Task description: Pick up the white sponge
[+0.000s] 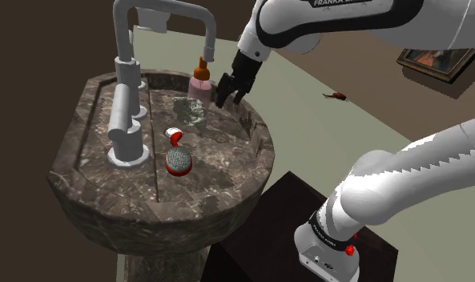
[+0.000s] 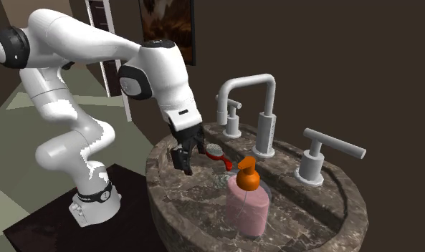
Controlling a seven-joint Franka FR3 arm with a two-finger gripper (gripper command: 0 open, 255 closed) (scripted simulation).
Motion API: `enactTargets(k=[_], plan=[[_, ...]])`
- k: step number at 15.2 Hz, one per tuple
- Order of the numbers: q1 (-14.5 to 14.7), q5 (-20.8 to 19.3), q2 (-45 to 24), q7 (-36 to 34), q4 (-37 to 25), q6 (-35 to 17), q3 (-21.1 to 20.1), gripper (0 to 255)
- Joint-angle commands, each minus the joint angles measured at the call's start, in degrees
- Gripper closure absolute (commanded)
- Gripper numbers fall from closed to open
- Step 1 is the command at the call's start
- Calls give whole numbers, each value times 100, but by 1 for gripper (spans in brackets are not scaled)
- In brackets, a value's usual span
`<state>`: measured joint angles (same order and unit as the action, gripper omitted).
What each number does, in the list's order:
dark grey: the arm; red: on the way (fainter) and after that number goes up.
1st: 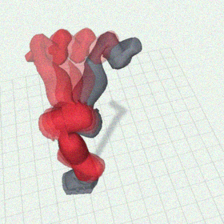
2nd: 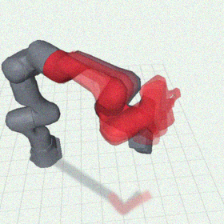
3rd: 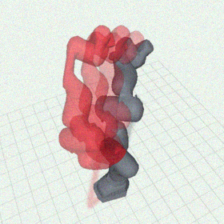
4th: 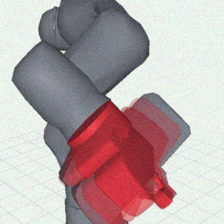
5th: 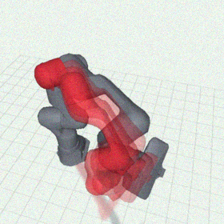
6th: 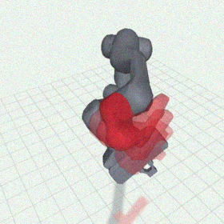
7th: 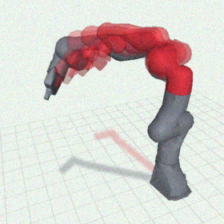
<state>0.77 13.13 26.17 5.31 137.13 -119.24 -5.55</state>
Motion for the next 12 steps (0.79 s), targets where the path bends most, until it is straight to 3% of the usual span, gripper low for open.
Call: enactTargets(k=[1,6,12], plan=[[31,164,-358,-33,-183,-394,-14,0],[118,559,-1177,-59,-669,-1226,-42,0],[154,673,-1344,87,-365,-1685,-53,0]])
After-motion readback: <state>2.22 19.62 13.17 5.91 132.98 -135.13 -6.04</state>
